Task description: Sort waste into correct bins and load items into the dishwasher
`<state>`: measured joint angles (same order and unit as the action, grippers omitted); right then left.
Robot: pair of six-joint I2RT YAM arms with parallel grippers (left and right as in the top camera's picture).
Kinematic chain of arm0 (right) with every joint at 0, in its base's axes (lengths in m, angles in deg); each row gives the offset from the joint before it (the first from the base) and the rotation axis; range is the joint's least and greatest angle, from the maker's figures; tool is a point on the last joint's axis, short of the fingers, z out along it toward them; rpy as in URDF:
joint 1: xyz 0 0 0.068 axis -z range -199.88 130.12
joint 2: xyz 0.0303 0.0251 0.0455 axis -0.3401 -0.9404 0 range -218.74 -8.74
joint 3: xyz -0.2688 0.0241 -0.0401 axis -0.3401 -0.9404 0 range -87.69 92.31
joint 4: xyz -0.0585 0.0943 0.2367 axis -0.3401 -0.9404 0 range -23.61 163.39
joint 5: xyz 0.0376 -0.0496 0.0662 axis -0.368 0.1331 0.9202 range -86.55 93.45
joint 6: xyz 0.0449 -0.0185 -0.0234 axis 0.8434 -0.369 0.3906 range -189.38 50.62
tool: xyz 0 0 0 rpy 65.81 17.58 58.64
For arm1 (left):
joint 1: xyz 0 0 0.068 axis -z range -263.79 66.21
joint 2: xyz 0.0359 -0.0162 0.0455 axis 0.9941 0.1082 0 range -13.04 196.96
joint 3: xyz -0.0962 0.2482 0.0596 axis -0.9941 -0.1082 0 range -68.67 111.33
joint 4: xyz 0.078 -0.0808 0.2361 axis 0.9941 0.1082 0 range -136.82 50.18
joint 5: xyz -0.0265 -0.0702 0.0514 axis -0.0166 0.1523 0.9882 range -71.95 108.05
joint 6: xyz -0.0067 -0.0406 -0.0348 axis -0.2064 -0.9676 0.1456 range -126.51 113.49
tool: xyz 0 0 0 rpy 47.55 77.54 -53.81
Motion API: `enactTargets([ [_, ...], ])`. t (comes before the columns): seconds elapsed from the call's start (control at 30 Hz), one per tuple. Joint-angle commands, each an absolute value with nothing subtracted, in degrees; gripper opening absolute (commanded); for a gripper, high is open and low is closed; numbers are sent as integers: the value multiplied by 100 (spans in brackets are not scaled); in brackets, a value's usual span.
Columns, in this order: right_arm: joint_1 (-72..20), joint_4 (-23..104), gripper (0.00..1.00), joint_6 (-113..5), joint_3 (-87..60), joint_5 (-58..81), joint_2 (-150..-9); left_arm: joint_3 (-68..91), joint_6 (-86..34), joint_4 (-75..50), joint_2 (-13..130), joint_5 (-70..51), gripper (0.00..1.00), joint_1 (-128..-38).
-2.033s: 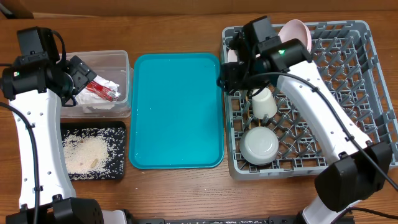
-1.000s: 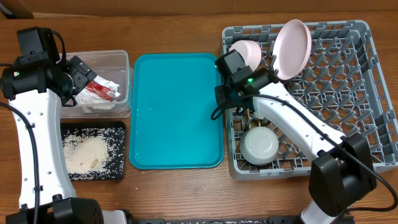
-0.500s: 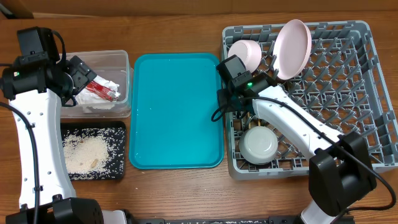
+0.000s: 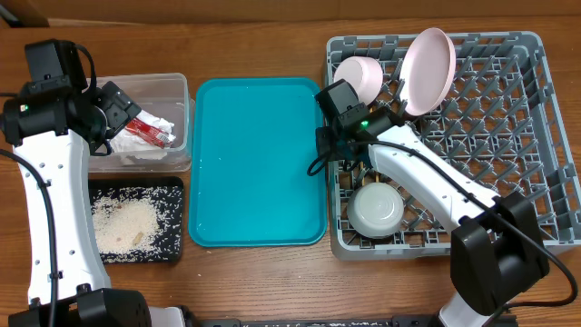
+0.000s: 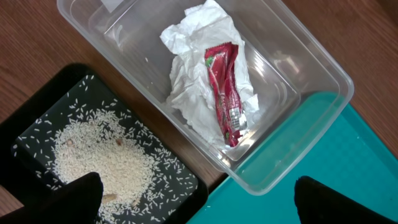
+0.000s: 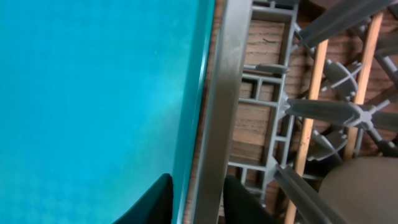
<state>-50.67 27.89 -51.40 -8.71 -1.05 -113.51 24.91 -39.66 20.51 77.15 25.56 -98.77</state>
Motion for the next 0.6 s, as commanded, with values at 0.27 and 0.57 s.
enactTargets([
  [0.27,-4964,2166,100,-5208,500,-102,-11320,2594,-4082,2045,7761,2552,100,-9840],
  [0.57,-4966,2225,100,-5306,839,-98,-11323,2594,-4082,2045,7761,2552,100,-9838],
])
